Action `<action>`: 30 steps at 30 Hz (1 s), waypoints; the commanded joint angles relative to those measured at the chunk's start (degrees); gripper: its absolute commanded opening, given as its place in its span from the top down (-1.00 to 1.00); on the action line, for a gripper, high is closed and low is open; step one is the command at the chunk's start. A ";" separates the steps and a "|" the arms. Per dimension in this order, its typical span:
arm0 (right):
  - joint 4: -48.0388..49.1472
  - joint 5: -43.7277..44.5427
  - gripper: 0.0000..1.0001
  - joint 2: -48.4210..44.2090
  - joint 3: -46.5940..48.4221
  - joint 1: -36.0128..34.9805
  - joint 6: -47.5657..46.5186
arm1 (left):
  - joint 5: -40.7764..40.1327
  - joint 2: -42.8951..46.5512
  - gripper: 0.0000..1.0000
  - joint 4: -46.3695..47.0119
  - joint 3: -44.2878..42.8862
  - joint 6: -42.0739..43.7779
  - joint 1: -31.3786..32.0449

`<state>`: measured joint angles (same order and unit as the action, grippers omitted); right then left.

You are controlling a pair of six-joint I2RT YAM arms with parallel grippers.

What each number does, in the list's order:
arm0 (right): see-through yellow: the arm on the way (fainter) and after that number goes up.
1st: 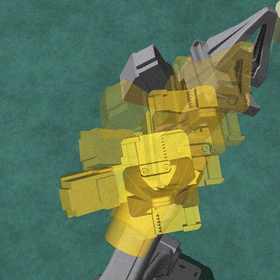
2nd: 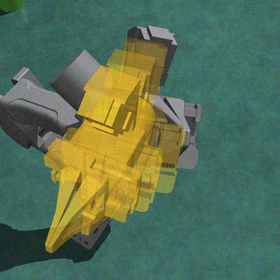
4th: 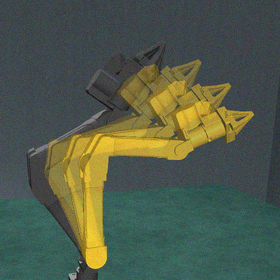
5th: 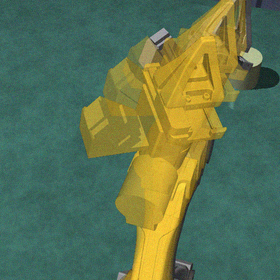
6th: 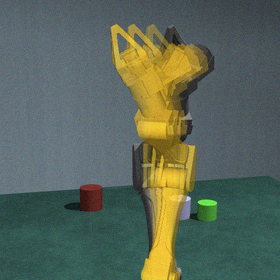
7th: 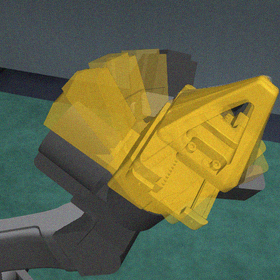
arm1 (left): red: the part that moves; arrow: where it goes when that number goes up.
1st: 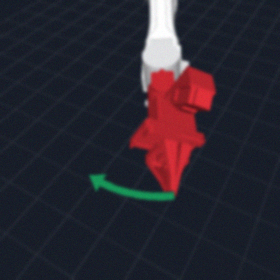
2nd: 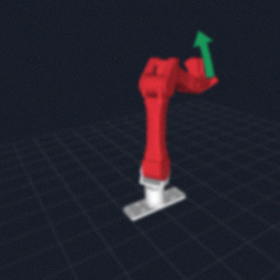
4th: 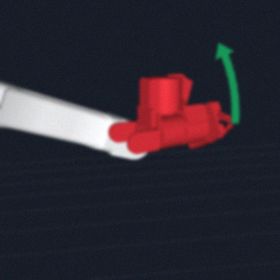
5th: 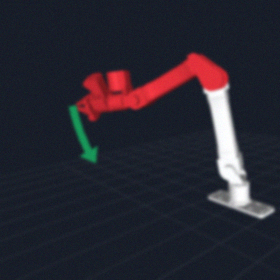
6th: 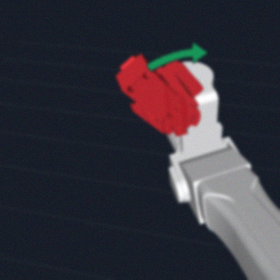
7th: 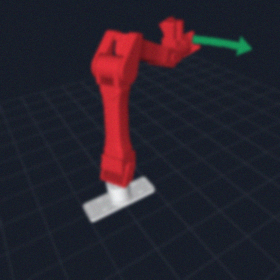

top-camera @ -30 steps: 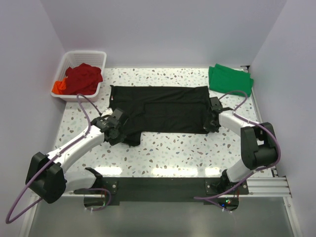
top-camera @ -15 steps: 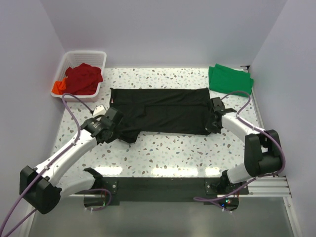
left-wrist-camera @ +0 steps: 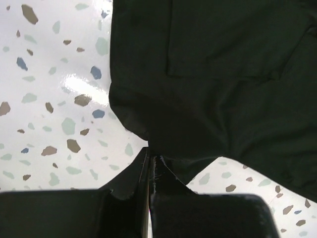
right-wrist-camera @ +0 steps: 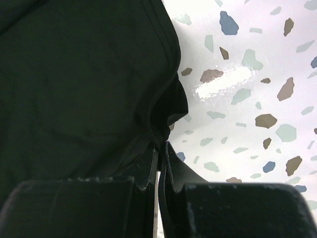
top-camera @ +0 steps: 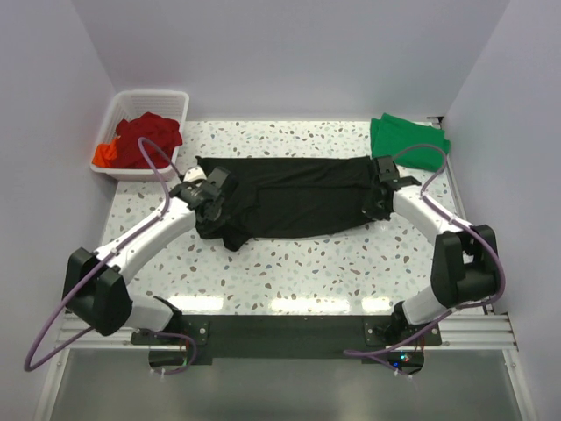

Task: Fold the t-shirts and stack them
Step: Fold the tshirt

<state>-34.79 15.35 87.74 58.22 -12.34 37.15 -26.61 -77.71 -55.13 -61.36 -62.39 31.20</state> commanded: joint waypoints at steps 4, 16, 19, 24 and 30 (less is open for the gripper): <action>-2.04 1.69 1.00 2.51 6.20 0.03 1.70 | -4.06 -5.07 1.00 3.01 -7.88 3.41 -2.02; -2.39 3.01 1.00 11.91 17.97 1.26 2.23 | -3.18 -12.02 1.00 7.32 -16.24 9.92 -11.59; -2.92 2.84 1.00 14.72 20.97 1.61 2.05 | -2.40 -15.79 1.00 7.94 -18.87 10.88 -12.74; -3.36 2.84 1.00 18.77 25.36 2.49 2.05 | -2.04 -20.37 1.00 8.55 -23.35 12.20 -13.53; -3.97 2.05 1.00 23.52 29.23 3.55 2.14 | -1.25 -25.64 1.00 8.81 -26.61 13.35 -14.94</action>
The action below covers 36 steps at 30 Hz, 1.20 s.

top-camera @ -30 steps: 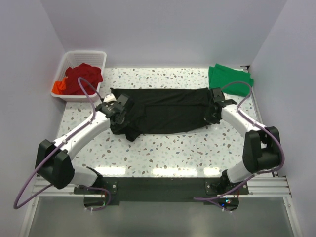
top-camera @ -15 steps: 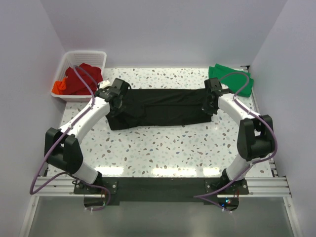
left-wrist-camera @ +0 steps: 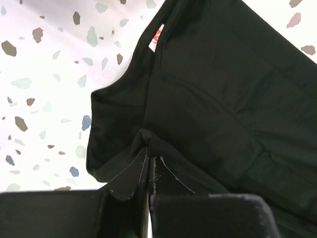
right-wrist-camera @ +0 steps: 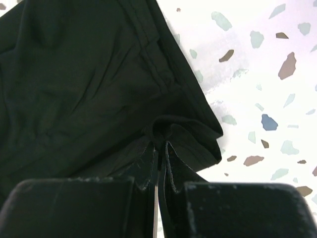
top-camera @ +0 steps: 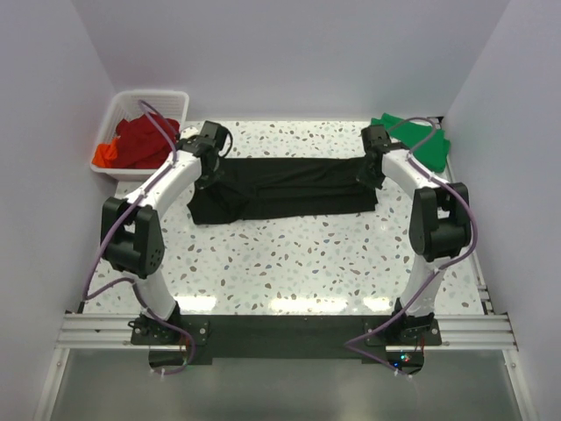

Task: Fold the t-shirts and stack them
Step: Fold the tshirt

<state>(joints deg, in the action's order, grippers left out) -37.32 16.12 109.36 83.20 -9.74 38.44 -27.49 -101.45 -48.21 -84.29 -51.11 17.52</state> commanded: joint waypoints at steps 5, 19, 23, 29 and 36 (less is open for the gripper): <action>-1.70 1.28 1.00 4.37 6.27 1.65 1.11 | 0.06 -5.16 1.00 2.33 -5.97 3.04 -2.31; -0.57 -0.82 0.40 9.03 11.90 2.18 0.59 | 1.03 -12.98 1.00 2.76 -12.83 5.49 -3.81; 0.58 0.23 0.09 8.06 13.04 2.18 0.76 | 1.20 -14.04 1.00 3.73 -12.65 5.85 -3.98; 3.92 0.40 0.04 4.64 11.47 2.09 0.68 | 1.56 -15.18 1.00 5.66 -12.74 6.20 -4.51; 10.86 -0.64 0.03 0.68 7.94 2.09 -1.52 | 1.73 -15.97 0.96 8.47 -12.83 6.82 -4.69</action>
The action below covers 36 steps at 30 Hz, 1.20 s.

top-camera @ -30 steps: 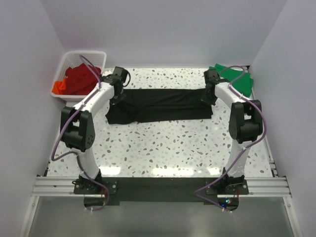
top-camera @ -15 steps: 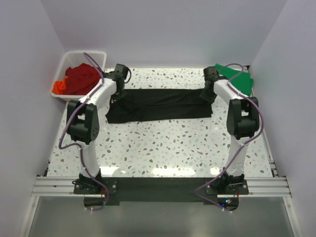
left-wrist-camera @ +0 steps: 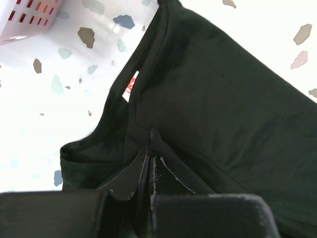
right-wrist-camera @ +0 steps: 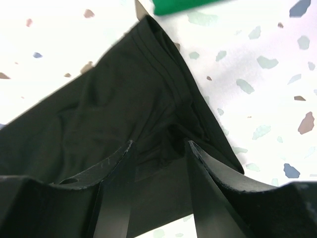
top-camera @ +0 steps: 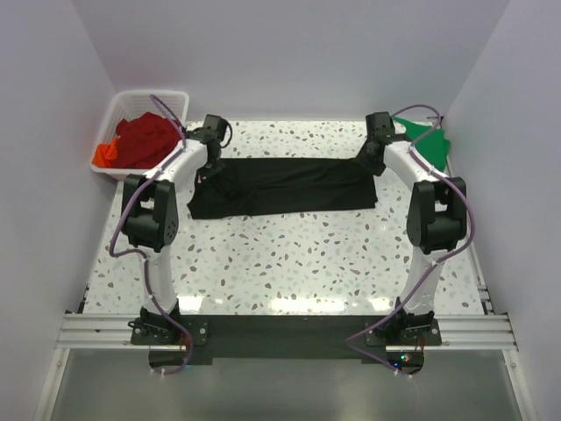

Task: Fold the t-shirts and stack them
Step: Fold the tshirt

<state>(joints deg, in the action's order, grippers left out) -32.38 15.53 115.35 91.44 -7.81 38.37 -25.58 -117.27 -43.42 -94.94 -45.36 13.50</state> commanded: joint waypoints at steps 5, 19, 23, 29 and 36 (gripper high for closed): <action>5.40 -5.76 0.05 -4.96 0.94 0.08 -3.04 | 0.62 -0.32 0.69 5.53 -1.83 0.98 -0.93; 2.86 -9.99 0.07 -7.07 -1.71 -4.66 -8.48 | 8.43 5.56 -0.08 12.92 6.07 4.66 -0.84; 2.32 -7.45 0.07 -6.81 -1.26 -8.53 -9.10 | 14.76 8.89 -0.05 11.08 10.37 5.20 -0.49; 2.15 -8.50 0.08 -5.49 -2.49 -10.12 -7.61 | 22.15 13.65 -0.04 12.22 16.18 5.11 1.26; 1.88 -8.50 0.08 -5.75 -3.46 -10.20 -7.26 | 25.23 11.72 -0.01 14.76 16.89 4.67 1.71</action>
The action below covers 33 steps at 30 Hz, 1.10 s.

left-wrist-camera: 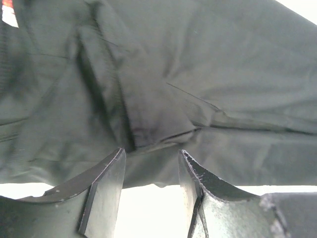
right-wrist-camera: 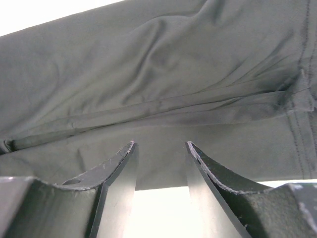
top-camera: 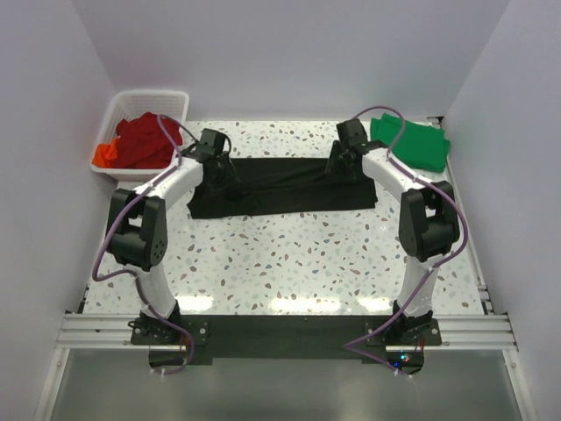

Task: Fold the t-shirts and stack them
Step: Fold the tshirt

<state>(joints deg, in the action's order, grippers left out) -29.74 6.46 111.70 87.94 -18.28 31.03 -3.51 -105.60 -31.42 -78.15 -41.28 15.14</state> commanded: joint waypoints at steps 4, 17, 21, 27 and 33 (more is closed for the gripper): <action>-1.11 1.62 0.08 -2.63 0.04 0.27 -0.18 | 1.23 -1.45 0.10 1.80 -0.86 -0.12 0.33; -2.43 2.59 0.08 -1.66 1.97 0.35 -0.88 | 0.52 -5.67 0.43 2.33 -3.06 0.06 0.42; -2.70 2.51 0.08 -1.22 2.50 0.27 -0.88 | -0.01 -6.37 0.84 2.24 -4.20 0.23 0.42; -2.87 2.51 0.08 -0.61 2.85 0.27 -1.06 | -2.99 -4.79 1.00 2.50 -6.13 0.14 0.51; -2.78 2.42 0.08 -0.43 2.94 0.35 -0.97 | -3.09 -4.26 1.00 5.23 -8.33 2.86 0.95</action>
<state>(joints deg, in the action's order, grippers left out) -32.34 7.97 111.70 88.40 -17.96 30.74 -5.26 -111.98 -29.67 -82.70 -40.88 15.53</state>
